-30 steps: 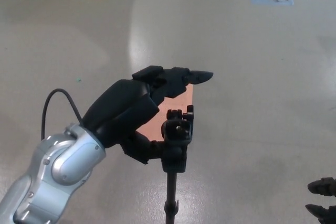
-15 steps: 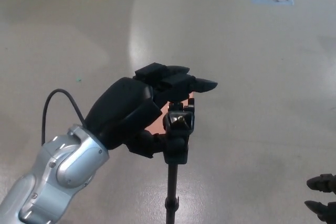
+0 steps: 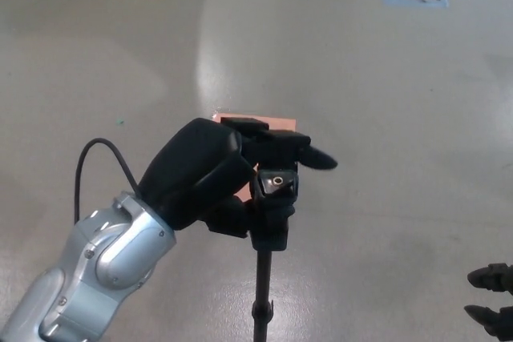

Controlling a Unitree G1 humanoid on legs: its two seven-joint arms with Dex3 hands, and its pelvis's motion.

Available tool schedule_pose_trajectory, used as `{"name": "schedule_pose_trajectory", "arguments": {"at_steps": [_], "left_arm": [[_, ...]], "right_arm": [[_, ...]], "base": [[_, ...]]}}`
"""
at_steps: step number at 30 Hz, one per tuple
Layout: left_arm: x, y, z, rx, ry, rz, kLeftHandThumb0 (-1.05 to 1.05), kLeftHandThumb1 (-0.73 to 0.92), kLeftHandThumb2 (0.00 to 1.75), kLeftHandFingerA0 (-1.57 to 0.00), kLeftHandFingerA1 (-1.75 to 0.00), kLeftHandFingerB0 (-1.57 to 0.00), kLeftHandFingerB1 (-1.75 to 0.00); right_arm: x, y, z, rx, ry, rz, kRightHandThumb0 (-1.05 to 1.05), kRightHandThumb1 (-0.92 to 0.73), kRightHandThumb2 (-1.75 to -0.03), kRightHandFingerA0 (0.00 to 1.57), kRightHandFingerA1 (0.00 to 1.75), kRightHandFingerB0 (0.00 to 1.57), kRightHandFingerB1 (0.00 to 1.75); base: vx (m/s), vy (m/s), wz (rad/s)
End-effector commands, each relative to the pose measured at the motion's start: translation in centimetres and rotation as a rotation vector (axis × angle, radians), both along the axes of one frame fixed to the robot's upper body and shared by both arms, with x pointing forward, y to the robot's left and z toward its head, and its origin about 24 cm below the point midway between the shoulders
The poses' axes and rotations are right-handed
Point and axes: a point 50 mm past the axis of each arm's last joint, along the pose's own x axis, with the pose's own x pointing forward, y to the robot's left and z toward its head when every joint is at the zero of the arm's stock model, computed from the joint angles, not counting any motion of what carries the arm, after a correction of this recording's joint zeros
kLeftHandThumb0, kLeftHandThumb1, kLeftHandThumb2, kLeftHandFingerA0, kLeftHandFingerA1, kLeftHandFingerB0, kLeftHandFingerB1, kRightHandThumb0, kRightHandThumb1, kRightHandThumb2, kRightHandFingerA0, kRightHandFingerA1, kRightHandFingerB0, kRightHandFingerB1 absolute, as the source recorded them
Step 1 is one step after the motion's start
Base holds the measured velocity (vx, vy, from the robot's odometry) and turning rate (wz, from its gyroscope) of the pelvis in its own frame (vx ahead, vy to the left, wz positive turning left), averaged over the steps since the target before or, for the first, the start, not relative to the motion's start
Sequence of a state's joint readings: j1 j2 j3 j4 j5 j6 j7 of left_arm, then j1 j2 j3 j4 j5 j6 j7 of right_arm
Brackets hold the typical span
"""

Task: The robot uses its left hand to grab the top of a phone stand kept on the floor and rotates it anti-clockwise

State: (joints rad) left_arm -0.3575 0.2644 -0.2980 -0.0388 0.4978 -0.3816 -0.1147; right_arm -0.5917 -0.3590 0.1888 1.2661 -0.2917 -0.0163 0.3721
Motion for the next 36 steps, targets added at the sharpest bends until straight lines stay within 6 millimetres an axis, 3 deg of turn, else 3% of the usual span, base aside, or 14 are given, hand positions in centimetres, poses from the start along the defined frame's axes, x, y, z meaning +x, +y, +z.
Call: {"name": "schedule_pose_trajectory", "arguments": {"at_steps": [1,2,3,9,20,23,24,27,28,32,33,36], "left_arm": [[-0.1,0.1,0.3,-0.033,-0.015,0.001,-0.19,0.71,0.62,-0.83,-1.28,-0.91,-0.51],[-0.1,0.1,0.3,-0.033,-0.015,0.001,-0.19,0.71,0.62,-0.83,-1.28,-0.91,-0.51],[0.0,0.1,0.2,-0.039,-0.012,0.0,-0.18,0.71,0.62,-0.84,-1.22,-0.93,-0.53],[0.1,0.2,0.1,-0.041,0.006,-0.002,-0.17,0.73,0.62,-0.85,-1.15,-0.95,-0.55],[0.3,0.1,0.4,-0.044,0.005,-0.007,-0.18,0.69,0.62,-0.78,-1.34,-0.93,-0.55],[0.3,0.1,0.3,-0.063,0.033,-0.011,-0.18,0.69,0.63,-0.8,-1.31,-0.93,-0.55],[0.3,0.0,0.2,-0.11,0.09,-0.032,-0.11,0.71,0.62,-0.87,-1.09,-0.9,-0.56],[0.3,-0.1,0.1,-0.167,0.154,-0.062,-0.11,0.71,0.62,-0.87,-1.09,-0.9,-0.56],[0.3,-0.1,-0.1,-0.231,0.231,-0.076,-0.13,0.72,0.63,-1.01,-0.6,-0.9,-0.56],[0.5,-0.3,-0.9,-0.375,0.429,-0.1,-0.16,0.72,0.62,-1.03,-0.53,-0.91,-0.55],[0.6,-0.6,-1.3,-0.471,0.551,-0.104,-0.17,0.71,0.62,-1.04,-0.53,-0.92,-0.55],[0.5,-1.0,-1.7,-0.532,0.643,-0.116,-0.17,0.71,0.63,-1.05,-0.54,-0.93,-0.55]], "right_arm": [[0.2,-0.4,0.4,-0.021,0.003,-0.008,-0.38,-0.79,-0.66,0.36,0.39,0.09,0.21],[0.2,-0.4,0.4,-0.021,0.003,-0.008,-0.38,-0.79,-0.66,0.36,0.39,0.09,0.21],[0.2,-0.4,0.4,-0.017,0.004,-0.015,-0.46,-0.68,-0.8,0.32,0.46,0.07,0.26],[0.3,-0.4,0.5,-0.02,0.001,-0.013,-0.47,-0.68,-0.8,0.31,0.46,0.07,0.26],[0.7,-0.3,0.9,-0.019,-0.011,-0.002,-0.47,-0.68,-0.81,0.29,0.46,0.06,0.28],[0.7,-0.3,0.9,-0.014,-0.011,0.004,-0.47,-0.68,-0.81,0.29,0.46,0.07,0.28],[0.8,-0.2,0.9,-0.018,-0.011,0.008,-0.47,-0.68,-0.81,0.28,0.46,0.07,0.27],[0.8,-0.2,1.0,-0.025,-0.01,0.012,-0.47,-0.68,-0.81,0.28,0.46,0.07,0.27],[0.8,-0.2,0.9,-0.019,-0.01,0.007,-0.46,-0.68,-0.8,0.29,0.46,0.06,0.28],[0.8,-0.2,0.9,-0.012,-0.011,0.005,-0.46,-0.68,-0.8,0.28,0.46,0.06,0.27],[0.8,-0.2,1.0,-0.019,-0.012,0.009,-0.46,-0.68,-0.8,0.27,0.45,0.06,0.28],[0.9,-0.2,1.0,-0.02,-0.015,0.01,-0.46,-0.68,-0.8,0.28,0.45,0.06,0.29]], "base": [[0.0,0.0,0.0],[0.0,0.0,0.0],[0.0,0.0,0.0],[0.0,0.0,0.0],[0.0,0.0,0.0],[0.0,0.0,0.0],[0.0,0.0,0.0],[0.0,0.0,0.0],[0.0,0.0,0.0],[0.0,0.0,0.0],[0.0,0.0,0.0],[0.0,0.0,0.0]]}}
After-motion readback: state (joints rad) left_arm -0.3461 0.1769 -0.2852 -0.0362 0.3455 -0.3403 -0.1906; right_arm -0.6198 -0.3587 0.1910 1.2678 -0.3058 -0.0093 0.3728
